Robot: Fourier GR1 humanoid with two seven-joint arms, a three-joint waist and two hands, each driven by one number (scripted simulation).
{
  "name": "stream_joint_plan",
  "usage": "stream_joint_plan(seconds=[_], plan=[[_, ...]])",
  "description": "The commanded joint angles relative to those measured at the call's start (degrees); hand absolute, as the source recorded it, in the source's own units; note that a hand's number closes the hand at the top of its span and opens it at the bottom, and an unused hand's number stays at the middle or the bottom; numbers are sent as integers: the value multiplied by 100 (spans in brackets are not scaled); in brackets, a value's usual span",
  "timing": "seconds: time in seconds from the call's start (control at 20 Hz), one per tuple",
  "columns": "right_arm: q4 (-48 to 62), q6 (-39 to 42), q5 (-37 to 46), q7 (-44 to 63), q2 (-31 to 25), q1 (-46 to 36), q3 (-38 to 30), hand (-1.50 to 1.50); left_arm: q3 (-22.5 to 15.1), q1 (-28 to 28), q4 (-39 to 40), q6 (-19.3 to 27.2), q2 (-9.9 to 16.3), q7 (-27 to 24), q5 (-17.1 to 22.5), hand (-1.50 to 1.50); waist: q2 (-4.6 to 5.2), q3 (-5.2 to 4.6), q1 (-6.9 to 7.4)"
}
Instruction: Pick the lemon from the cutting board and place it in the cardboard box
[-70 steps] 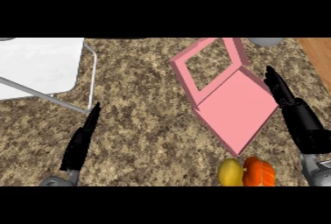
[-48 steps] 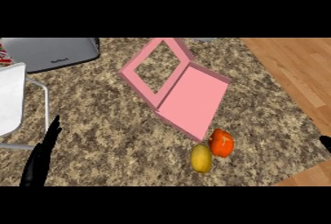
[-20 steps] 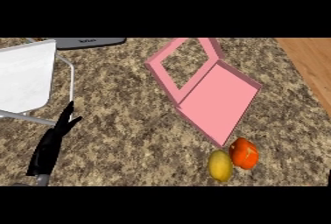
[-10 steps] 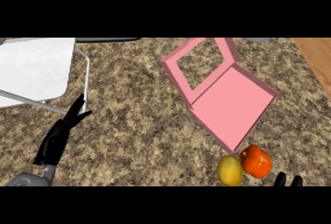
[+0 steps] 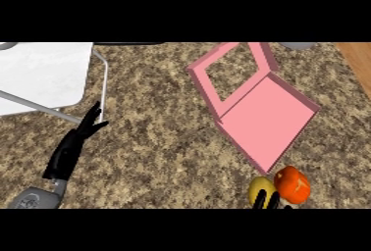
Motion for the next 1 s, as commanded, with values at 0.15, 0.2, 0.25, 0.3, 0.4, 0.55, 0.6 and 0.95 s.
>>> stream_joint_plan(seconds=[0.15,0.2,0.25,0.3,0.4,0.55,0.6,0.95], plan=[[601,980,-590,1354,56,-774,68,-150,44,-126,157,70,-72,171,-162,0,24,-1,38],[682,1053,-625,1505,56,-739,247,-150,177,-6,174,28,61,47,-112,0,21,-1,58],[419,1251,-541,1305,56,-716,290,-150,92,-211,166,104,-75,366,-186,0,17,-3,25],[404,1395,-696,1328,55,-930,266,-150,159,61,127,25,-9,10,-100,0,21,-4,74],[339,1347,-751,1118,53,-1111,6,-150,105,-99,362,50,-137,-41,-219,0,32,-8,31],[536,1368,-891,1453,54,-968,276,-150,202,-77,280,33,-76,40,-206,0,19,-5,37],[735,1235,-1033,1407,53,-1157,6,-150,169,36,226,-6,-88,-6,-189,0,23,-3,63],[862,909,-1502,1140,53,-1613,-511,-150,179,-77,266,13,-185,83,-314,0,27,-1,66]])
